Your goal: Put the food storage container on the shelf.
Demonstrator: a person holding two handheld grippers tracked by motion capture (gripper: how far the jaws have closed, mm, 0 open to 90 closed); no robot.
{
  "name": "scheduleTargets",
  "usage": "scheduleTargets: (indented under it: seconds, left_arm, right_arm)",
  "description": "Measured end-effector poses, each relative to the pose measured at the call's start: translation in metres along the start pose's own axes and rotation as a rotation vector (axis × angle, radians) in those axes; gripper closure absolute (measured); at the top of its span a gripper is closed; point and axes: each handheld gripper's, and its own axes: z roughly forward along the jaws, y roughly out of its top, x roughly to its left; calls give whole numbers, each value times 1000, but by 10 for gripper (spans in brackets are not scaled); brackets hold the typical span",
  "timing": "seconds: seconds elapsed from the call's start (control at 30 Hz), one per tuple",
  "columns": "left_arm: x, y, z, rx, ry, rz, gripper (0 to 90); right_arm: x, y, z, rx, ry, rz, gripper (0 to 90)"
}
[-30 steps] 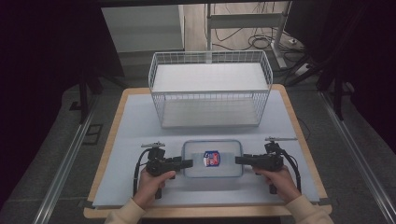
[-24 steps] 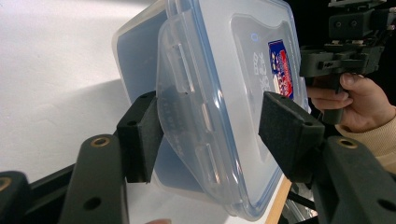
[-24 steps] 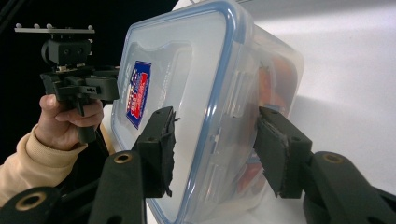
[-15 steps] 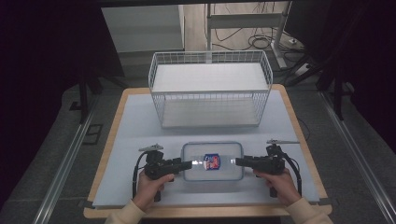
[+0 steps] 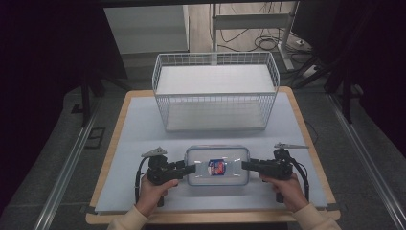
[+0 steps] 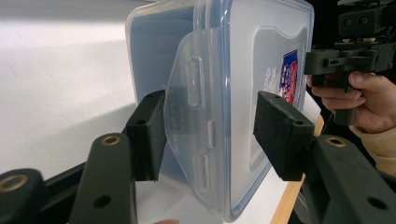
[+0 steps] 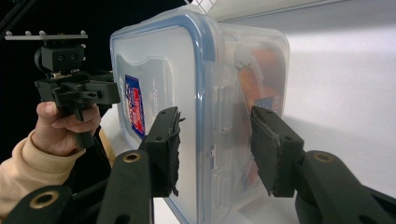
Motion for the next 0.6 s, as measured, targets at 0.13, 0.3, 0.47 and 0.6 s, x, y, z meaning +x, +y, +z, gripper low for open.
scheduleTargets:
  seconds: [0.13, 0.3, 0.47, 0.6]
  left_arm:
    - [-2, 2, 0, -5, 2, 13, 453]
    - [-6, 7, -2, -14, 2, 26, 453]
    - [-8, 11, -4, -22, 3, 40, 453]
    - [-10, 15, -7, -32, 1, 48, 453]
  right_arm:
    - [1, 1, -2, -12, -1, -4, 537]
    - [4, 4, -5, -28, -2, -14, 537]
    - [8, 7, -7, -43, -3, -25, 536]
    - [12, 11, -9, -49, -8, -49, 536]
